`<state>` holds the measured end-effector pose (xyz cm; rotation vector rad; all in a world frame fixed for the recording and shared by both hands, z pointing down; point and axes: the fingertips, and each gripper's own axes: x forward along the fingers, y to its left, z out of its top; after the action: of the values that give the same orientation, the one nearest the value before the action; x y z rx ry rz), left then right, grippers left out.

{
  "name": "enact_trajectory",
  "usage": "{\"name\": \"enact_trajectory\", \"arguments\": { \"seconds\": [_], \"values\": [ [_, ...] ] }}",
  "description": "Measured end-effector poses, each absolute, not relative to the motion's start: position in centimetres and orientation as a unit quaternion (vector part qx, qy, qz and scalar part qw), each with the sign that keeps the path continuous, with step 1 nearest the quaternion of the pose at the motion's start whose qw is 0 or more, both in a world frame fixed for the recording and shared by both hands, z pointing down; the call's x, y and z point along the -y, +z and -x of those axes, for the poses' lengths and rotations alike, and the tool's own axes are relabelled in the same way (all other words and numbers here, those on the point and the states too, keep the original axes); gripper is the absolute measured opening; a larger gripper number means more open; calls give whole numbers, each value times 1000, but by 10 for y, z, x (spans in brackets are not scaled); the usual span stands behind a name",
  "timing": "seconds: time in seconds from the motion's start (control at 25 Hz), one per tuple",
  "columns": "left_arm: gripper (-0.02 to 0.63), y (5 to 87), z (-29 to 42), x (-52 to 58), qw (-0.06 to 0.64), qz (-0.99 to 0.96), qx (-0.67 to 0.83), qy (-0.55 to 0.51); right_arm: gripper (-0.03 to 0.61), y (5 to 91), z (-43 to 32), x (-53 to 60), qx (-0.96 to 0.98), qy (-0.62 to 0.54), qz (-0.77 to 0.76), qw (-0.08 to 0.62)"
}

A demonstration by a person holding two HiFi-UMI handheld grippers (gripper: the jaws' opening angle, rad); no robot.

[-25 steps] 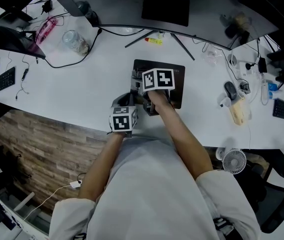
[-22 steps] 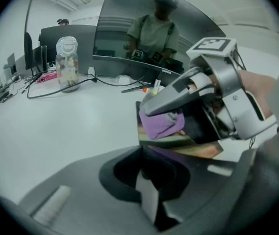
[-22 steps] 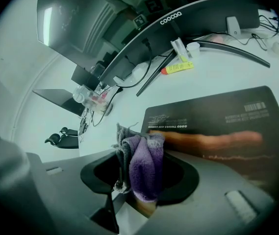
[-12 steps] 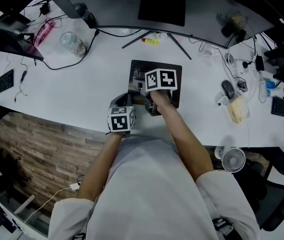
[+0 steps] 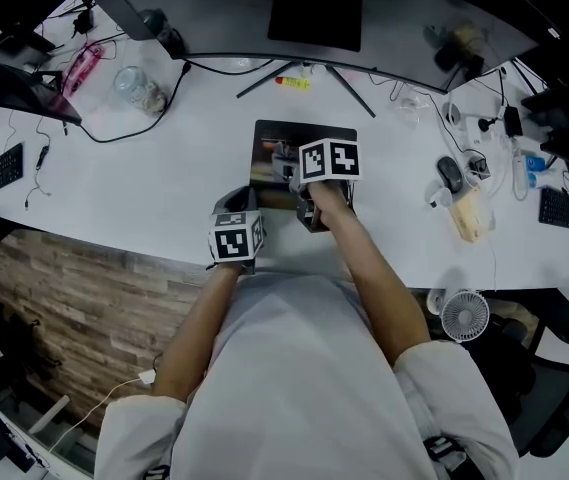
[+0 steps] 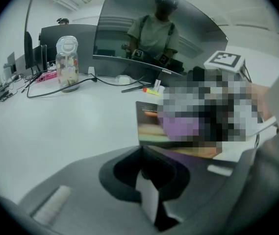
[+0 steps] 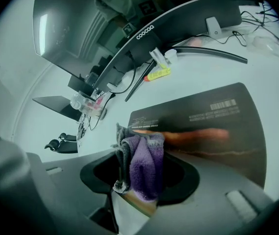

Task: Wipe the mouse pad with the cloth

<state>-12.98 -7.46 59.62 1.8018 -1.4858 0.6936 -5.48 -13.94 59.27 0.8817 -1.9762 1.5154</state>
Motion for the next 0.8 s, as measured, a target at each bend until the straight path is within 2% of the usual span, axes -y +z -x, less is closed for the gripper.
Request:
{"name": "enact_trajectory", "arguments": {
  "seconds": [0.8],
  "values": [
    [0,595,130,74,339,-694,575,268,210,594,-5,136,711,565,-347,234]
  ]
}}
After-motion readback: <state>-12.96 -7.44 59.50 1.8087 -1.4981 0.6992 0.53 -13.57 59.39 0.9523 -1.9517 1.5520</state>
